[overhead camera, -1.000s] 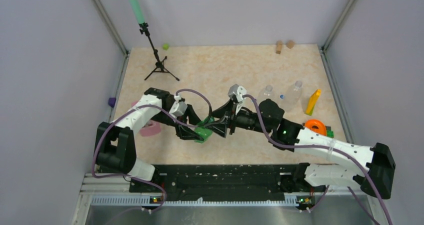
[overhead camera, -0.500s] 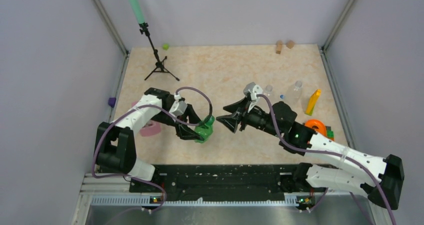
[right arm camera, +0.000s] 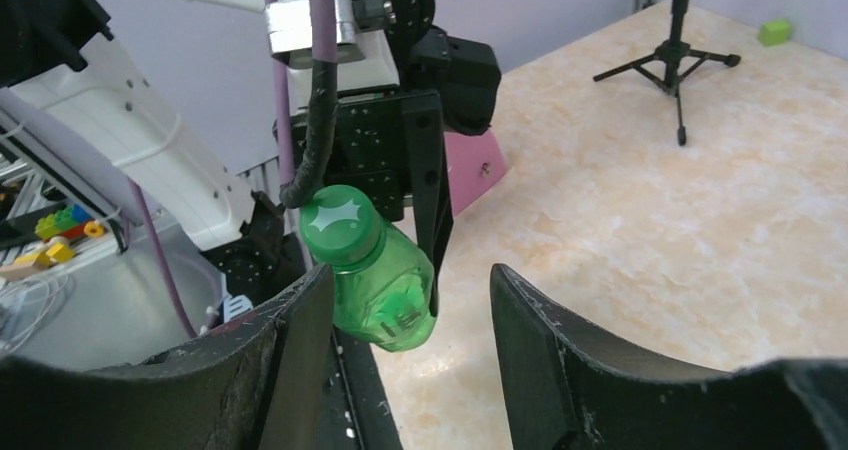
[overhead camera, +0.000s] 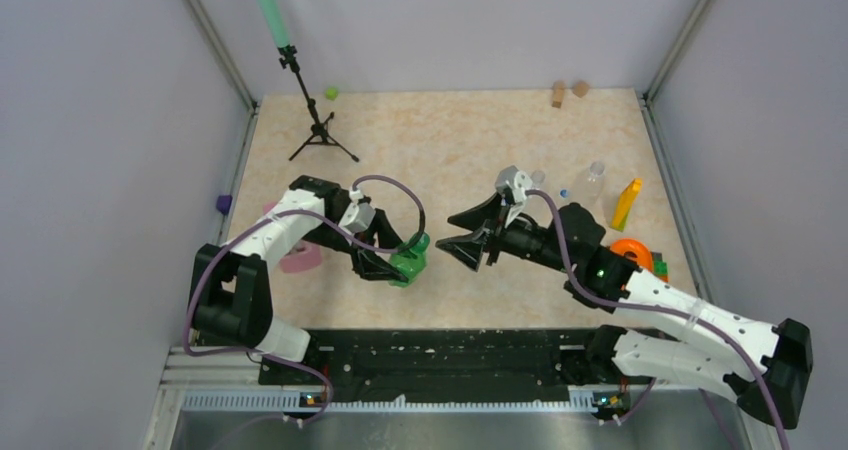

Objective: Unscrew the bottle caps
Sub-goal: Unscrew the bottle cap from the plastic bottle.

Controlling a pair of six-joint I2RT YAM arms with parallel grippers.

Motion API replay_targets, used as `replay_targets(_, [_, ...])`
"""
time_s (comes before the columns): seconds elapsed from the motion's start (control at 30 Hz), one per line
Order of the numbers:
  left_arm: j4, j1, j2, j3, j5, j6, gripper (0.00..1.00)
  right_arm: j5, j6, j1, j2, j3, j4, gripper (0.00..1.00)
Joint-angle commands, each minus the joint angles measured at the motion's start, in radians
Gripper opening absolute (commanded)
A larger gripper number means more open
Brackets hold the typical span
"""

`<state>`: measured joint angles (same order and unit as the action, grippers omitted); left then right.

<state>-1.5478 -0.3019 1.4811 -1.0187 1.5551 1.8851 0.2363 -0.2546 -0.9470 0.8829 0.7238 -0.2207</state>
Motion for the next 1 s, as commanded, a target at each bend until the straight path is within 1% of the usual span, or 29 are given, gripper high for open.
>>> replay_targets(0.0, [-0.041,-0.002,-0.021,-0.008,0.118,0.031,0.0,0.053,0.016,-0.029,0.034,0.053,-0.04,0.58])
replay_targets(0.13, [-0.04,-0.002,-0.016,-0.006,0.118,0.034,0.0,0.019,0.044,-0.07,0.078,0.096,-0.004,0.58])
replay_targets(0.23, [-0.041,-0.002,-0.019,-0.009,0.118,0.033,0.0,0.011,0.052,-0.088,0.106,0.103,-0.021,0.57])
replay_targets(0.37, [-0.041,-0.002,-0.021,-0.012,0.117,0.028,0.0,0.006,0.062,-0.094,0.126,0.117,-0.029,0.55])
replay_targets(0.67, [-0.041,-0.003,-0.018,-0.009,0.117,0.029,0.0,0.027,0.062,-0.099,0.138,0.127,-0.079,0.55])
replay_targets(0.7, [-0.041,-0.002,-0.017,-0.009,0.117,0.029,0.0,0.027,0.059,-0.099,0.14,0.128,-0.084,0.53])
replay_targets(0.77, [-0.041,-0.002,-0.017,-0.008,0.117,0.029,0.0,0.028,0.059,-0.099,0.148,0.134,-0.079,0.43])
replay_targets(0.83, [-0.04,-0.002,-0.019,-0.009,0.118,0.027,0.0,0.03,0.059,-0.1,0.15,0.134,-0.081,0.39])
replay_targets(0.9, [-0.04,-0.002,-0.018,-0.009,0.117,0.026,0.0,0.032,0.057,-0.1,0.145,0.128,-0.09,0.31])
replay_targets(0.97, [-0.041,-0.001,-0.017,-0.009,0.118,0.026,0.0,0.024,0.06,-0.099,0.135,0.125,-0.081,0.27])
